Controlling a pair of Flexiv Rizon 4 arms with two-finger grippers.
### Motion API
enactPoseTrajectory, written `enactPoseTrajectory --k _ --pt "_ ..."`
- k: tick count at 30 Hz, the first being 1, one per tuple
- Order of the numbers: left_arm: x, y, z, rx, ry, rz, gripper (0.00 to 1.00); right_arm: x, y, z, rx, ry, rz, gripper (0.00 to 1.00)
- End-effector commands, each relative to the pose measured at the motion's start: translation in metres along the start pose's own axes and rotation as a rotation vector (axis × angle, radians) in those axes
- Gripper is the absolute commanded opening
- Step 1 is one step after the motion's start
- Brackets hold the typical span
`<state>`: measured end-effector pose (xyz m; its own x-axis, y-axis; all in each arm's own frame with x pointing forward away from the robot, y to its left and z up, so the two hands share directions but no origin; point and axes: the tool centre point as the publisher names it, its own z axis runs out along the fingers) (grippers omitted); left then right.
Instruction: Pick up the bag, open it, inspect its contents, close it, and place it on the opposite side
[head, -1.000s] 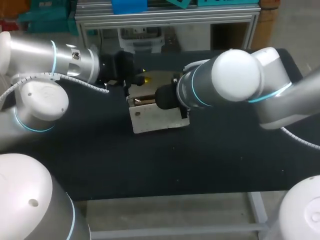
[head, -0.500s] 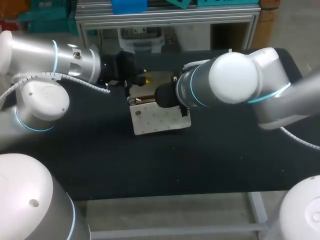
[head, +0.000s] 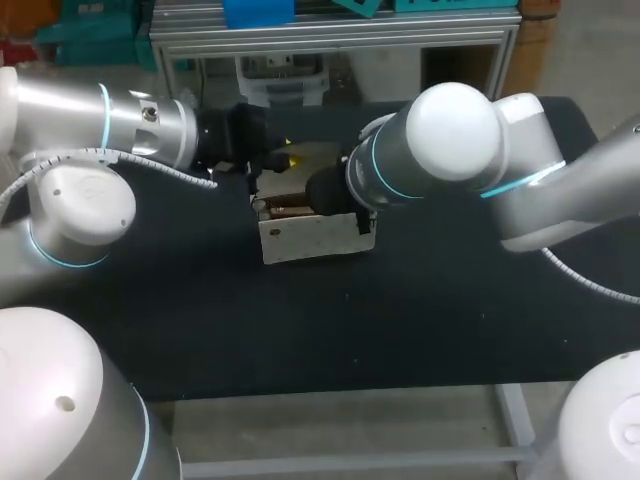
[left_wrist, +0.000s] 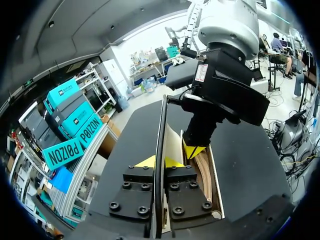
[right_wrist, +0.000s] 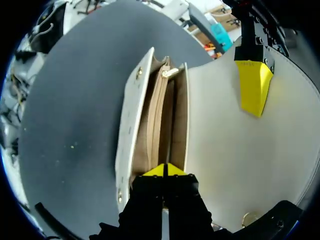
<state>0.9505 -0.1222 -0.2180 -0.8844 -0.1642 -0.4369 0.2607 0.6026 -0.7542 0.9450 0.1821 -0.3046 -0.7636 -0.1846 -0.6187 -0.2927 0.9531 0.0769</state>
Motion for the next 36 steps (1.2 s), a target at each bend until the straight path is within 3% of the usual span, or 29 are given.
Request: enactPoseTrajectory --k 1,16,22,27,36 --pt "0.004 -0.002 -0.004 0.016 -0.006 0.009 0.0 -0.002 0.0 0.002 0.005 0.033 0.001 0.0" --pt "0.011 -0.005 -0.008 0.033 -0.009 0.052 0.0 0.003 0.004 0.018 0.031 0.237 -0.008 0.0" --pt "0.012 -0.003 -0.009 0.037 -0.014 0.064 0.0 0.008 0.005 0.017 0.0 0.232 -0.011 0.16" --pt "0.011 -0.001 -0.009 0.042 -0.018 0.073 0.0 0.015 0.005 0.016 -0.016 0.236 -0.007 0.4" --pt "0.015 -0.002 -0.008 0.06 -0.013 0.102 0.0 0.023 0.004 0.017 -0.02 0.246 0.003 0.53"
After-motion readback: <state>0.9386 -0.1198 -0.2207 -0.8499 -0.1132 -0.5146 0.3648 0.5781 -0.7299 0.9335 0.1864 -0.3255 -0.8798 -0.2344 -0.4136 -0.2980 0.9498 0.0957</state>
